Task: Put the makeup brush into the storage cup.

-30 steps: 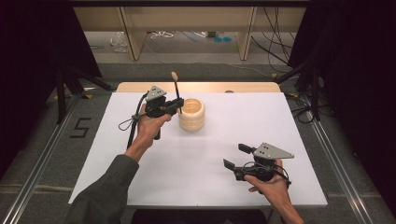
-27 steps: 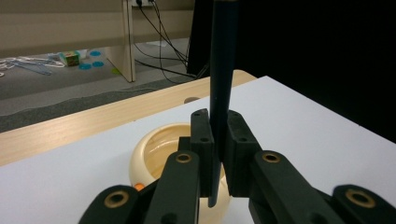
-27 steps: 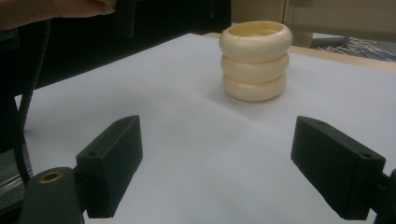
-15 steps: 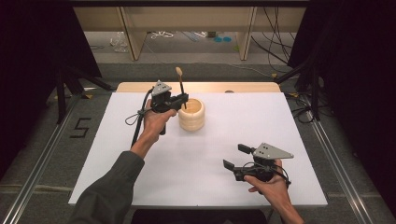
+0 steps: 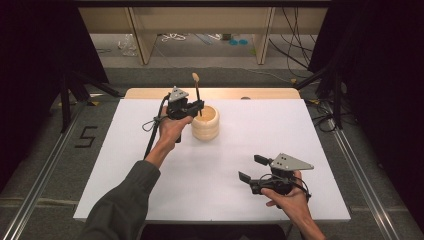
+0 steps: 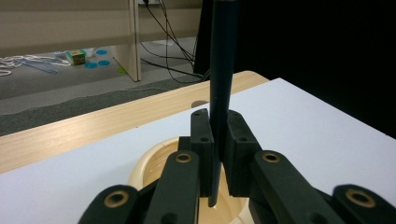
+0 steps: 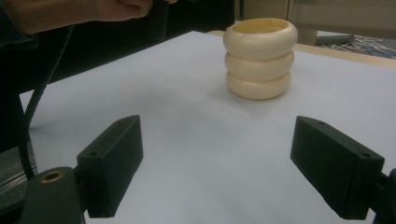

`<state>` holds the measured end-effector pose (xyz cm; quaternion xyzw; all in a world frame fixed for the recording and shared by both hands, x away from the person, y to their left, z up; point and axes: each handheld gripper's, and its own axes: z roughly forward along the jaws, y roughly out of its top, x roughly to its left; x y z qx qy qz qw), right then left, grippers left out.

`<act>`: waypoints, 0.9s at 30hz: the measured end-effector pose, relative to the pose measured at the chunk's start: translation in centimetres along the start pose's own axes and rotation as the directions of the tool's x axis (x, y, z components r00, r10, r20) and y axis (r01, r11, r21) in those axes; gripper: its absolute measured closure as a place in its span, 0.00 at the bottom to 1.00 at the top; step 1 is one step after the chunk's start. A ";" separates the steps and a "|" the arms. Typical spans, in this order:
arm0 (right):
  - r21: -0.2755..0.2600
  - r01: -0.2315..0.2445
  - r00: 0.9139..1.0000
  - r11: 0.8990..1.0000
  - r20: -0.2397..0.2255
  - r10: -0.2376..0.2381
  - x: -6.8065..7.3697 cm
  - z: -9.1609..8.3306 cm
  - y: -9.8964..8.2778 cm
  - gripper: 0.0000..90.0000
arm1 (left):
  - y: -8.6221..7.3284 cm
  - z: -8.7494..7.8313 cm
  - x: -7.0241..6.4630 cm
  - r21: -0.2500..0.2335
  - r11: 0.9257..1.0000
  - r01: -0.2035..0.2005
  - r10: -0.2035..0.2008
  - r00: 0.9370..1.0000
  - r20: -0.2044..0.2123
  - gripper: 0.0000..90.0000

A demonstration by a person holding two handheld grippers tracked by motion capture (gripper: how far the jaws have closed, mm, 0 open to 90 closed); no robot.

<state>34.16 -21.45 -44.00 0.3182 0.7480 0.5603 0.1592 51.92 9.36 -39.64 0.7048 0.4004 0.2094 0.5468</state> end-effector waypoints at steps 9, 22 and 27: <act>0.011 -0.022 1.000 1.000 -0.011 0.022 0.1 0.0 0.0 0.20 | -0.5 0.8 0.0 0.010 1.000 0.004 -0.004 1.000 -0.008 0.93; 0.005 -0.016 1.000 1.000 -0.010 0.016 0.1 0.0 0.0 0.20 | -1.1 1.4 0.0 0.005 1.000 0.004 -0.004 1.000 -0.016 0.93; 0.008 -0.021 1.000 1.000 -0.013 0.021 0.1 0.0 0.0 0.20 | -1.4 1.6 -0.2 0.005 1.000 0.014 -0.014 1.000 -0.012 0.93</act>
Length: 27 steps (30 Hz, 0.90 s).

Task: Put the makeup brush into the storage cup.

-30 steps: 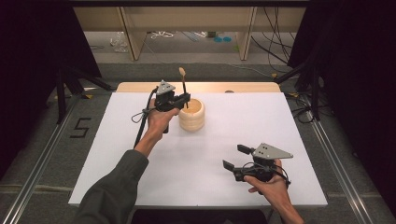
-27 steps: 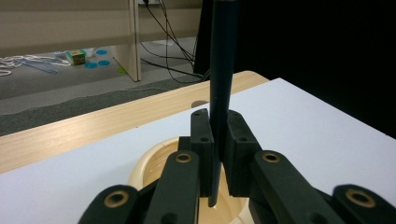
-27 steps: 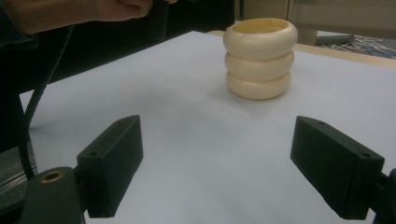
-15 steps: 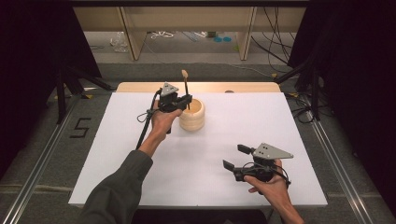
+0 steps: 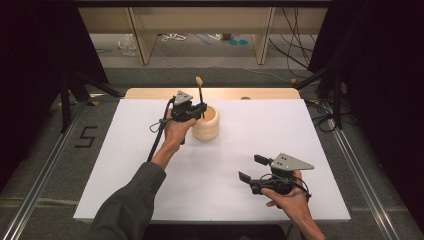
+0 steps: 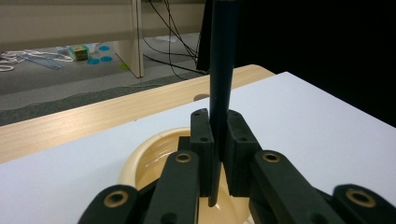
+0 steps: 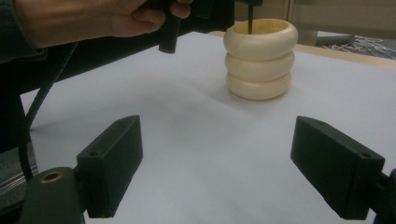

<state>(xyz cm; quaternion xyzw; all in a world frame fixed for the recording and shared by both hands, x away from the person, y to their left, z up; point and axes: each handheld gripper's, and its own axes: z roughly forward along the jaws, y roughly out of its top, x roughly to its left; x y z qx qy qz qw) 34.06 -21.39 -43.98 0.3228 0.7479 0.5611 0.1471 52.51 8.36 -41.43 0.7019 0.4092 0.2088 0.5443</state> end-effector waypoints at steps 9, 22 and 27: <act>0.000 0.004 1.000 1.000 -0.001 -0.004 0.0 0.1 0.0 0.20 | -0.6 0.2 0.1 0.005 1.000 -0.001 0.001 1.000 -0.007 0.93; -0.011 0.029 1.000 1.000 0.005 -0.029 -0.1 0.1 0.0 0.20 | -1.7 0.6 0.4 0.024 1.000 0.000 0.000 1.000 -0.027 0.93; 0.011 0.028 1.000 1.000 0.004 -0.028 -0.1 0.0 0.0 0.20 | -2.0 0.6 0.4 0.029 1.000 -0.003 0.004 1.000 -0.026 0.93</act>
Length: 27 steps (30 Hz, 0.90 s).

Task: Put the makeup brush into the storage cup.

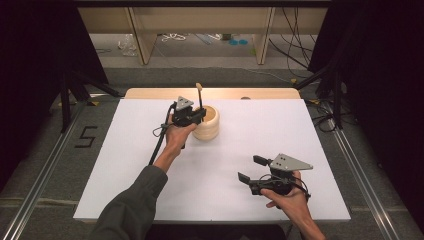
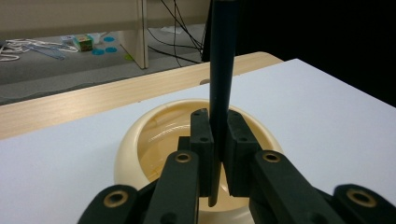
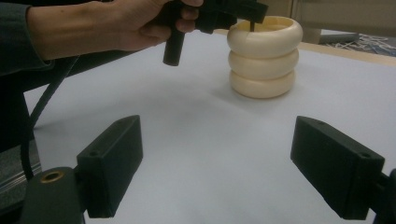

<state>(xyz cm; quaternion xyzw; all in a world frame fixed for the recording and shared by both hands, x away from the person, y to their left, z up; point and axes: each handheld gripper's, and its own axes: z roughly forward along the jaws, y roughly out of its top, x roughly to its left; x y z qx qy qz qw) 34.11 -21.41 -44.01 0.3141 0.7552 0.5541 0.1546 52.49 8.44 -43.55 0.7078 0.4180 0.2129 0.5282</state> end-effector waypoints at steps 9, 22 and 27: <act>-0.003 -0.026 1.000 1.000 -0.012 0.026 0.1 0.2 -0.1 0.20 | -0.1 0.0 0.1 0.009 1.000 0.007 -0.007 1.000 -0.002 0.92; -0.004 -0.010 1.000 1.000 -0.013 0.010 0.0 0.3 -0.1 0.20 | -0.2 0.0 -0.1 0.014 1.000 0.000 0.000 1.000 -0.026 0.74; 0.018 -0.018 1.000 1.000 -0.008 0.019 0.1 0.2 -0.2 0.20 | 0.0 -0.4 0.0 0.012 1.000 -0.007 0.007 0.999 -0.032 0.70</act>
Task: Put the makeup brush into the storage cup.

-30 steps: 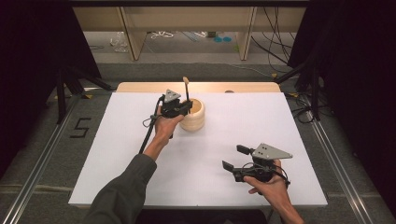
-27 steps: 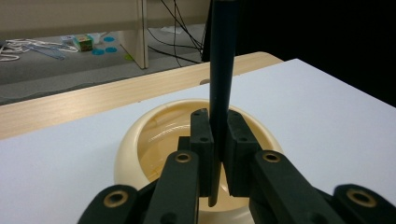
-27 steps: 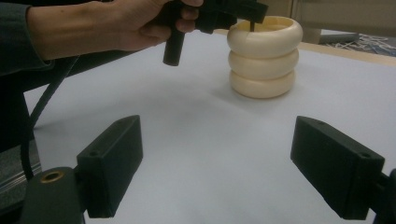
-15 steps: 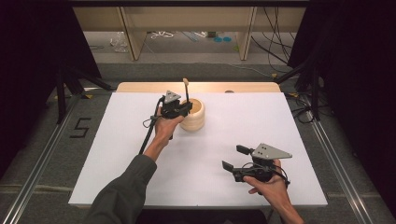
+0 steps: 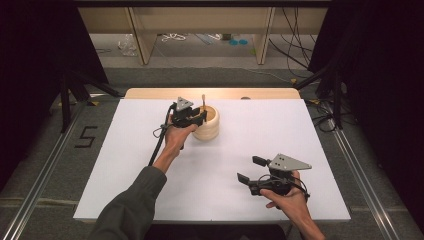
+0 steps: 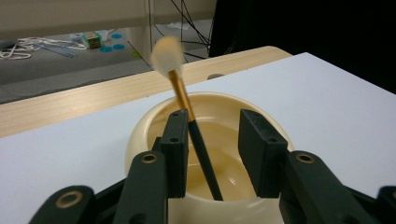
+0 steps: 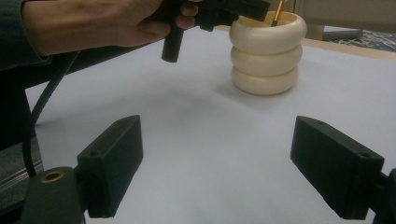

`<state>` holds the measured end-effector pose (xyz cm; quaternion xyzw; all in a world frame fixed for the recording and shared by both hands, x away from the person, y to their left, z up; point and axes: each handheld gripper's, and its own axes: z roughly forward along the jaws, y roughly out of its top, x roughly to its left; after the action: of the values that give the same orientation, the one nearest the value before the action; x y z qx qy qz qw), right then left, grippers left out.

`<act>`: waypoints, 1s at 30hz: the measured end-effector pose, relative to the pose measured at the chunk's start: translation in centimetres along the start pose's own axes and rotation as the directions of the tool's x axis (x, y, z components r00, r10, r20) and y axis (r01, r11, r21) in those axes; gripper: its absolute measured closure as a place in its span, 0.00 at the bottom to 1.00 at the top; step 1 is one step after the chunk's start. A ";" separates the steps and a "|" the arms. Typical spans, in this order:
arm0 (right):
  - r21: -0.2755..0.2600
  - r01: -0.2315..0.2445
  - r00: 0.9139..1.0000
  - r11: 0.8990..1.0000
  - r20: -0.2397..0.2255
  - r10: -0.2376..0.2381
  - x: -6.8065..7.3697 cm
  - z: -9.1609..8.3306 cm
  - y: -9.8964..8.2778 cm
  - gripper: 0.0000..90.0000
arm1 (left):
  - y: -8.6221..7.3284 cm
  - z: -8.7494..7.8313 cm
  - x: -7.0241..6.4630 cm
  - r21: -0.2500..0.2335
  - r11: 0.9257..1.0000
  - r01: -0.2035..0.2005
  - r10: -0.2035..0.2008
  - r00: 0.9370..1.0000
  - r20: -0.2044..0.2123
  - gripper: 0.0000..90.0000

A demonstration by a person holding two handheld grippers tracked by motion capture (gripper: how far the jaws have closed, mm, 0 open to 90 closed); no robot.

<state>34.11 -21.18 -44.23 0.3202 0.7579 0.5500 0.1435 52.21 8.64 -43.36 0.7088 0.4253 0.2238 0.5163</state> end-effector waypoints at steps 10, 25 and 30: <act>-0.015 0.020 1.000 1.000 0.008 -0.020 -0.1 0.1 0.0 0.20 | 0.1 -0.2 0.2 -0.002 1.000 0.008 -0.008 1.000 -0.007 0.66; -0.023 0.020 1.000 1.000 0.006 -0.020 -0.1 0.2 0.0 0.20 | 0.2 -0.6 0.3 0.011 1.000 0.015 -0.015 1.000 -0.011 0.54; -0.012 0.021 1.000 1.000 0.005 -0.021 -0.1 0.1 0.0 0.20 | 0.2 -0.8 0.3 0.010 1.000 0.018 -0.018 1.000 -0.005 0.51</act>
<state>34.24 -21.20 -44.28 0.3129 0.7576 0.5520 0.1529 51.80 9.32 -42.93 0.7070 0.4342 0.2186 0.5137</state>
